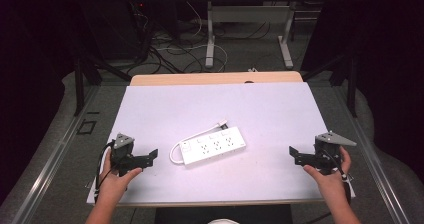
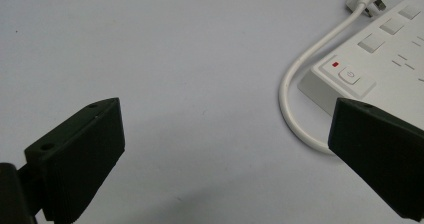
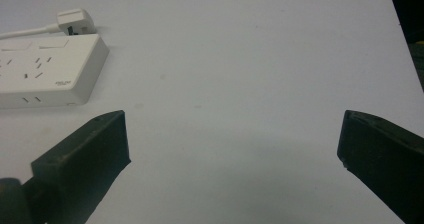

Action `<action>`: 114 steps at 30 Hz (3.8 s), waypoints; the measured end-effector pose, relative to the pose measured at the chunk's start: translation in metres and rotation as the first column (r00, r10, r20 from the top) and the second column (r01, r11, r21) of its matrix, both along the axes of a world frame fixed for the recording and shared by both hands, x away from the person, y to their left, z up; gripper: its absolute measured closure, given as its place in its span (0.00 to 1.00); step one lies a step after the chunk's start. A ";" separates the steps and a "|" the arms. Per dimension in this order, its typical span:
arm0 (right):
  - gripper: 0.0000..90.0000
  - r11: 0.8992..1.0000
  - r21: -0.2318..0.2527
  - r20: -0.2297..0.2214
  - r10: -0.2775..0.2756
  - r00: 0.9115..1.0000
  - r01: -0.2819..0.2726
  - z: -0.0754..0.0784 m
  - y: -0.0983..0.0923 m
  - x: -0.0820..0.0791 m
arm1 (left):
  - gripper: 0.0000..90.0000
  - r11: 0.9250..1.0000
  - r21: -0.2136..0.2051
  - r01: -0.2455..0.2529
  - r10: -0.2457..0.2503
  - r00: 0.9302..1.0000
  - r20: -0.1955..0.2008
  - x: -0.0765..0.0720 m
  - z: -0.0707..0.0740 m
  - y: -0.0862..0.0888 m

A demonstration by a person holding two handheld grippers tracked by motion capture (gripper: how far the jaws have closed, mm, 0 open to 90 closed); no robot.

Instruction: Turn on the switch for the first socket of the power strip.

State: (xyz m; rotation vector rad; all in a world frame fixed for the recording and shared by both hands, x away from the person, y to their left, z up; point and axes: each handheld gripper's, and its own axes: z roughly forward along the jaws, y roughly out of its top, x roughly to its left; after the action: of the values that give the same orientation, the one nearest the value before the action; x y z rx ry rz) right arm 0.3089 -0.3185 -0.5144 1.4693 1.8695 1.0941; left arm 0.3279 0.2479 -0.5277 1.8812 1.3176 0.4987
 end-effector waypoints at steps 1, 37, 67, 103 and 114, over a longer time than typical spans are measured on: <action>0.00 1.000 -0.005 -0.008 -0.002 1.000 0.002 -0.001 0.000 0.000 | 0.02 1.000 0.000 0.000 0.000 1.000 0.000 0.000 0.000 0.000; 0.00 1.000 0.014 -0.023 0.007 1.000 -0.007 -0.016 0.001 0.005 | 0.07 0.995 0.019 0.101 -0.102 0.995 0.024 -0.006 0.006 -0.037; 0.05 0.999 0.004 -0.035 0.036 0.999 -0.036 -0.018 0.005 0.006 | 0.52 0.976 0.068 0.209 -0.211 0.977 0.032 -0.019 0.004 -0.063; 0.07 0.999 0.011 -0.045 0.051 0.998 -0.051 -0.020 0.008 0.007 | 0.79 0.977 -0.010 0.211 -0.211 0.975 -0.074 -0.024 -0.001 -0.077; 0.07 0.999 0.017 -0.054 0.045 0.998 -0.044 -0.021 0.008 0.007 | 0.96 0.980 -0.065 0.186 -0.193 0.972 -0.137 -0.022 0.002 -0.077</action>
State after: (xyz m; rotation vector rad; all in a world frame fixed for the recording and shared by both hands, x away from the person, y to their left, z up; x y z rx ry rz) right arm 0.3158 -0.3106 -0.5349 1.4862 1.9441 1.1018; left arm 0.3063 0.1706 -0.5259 2.0048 1.2126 0.2328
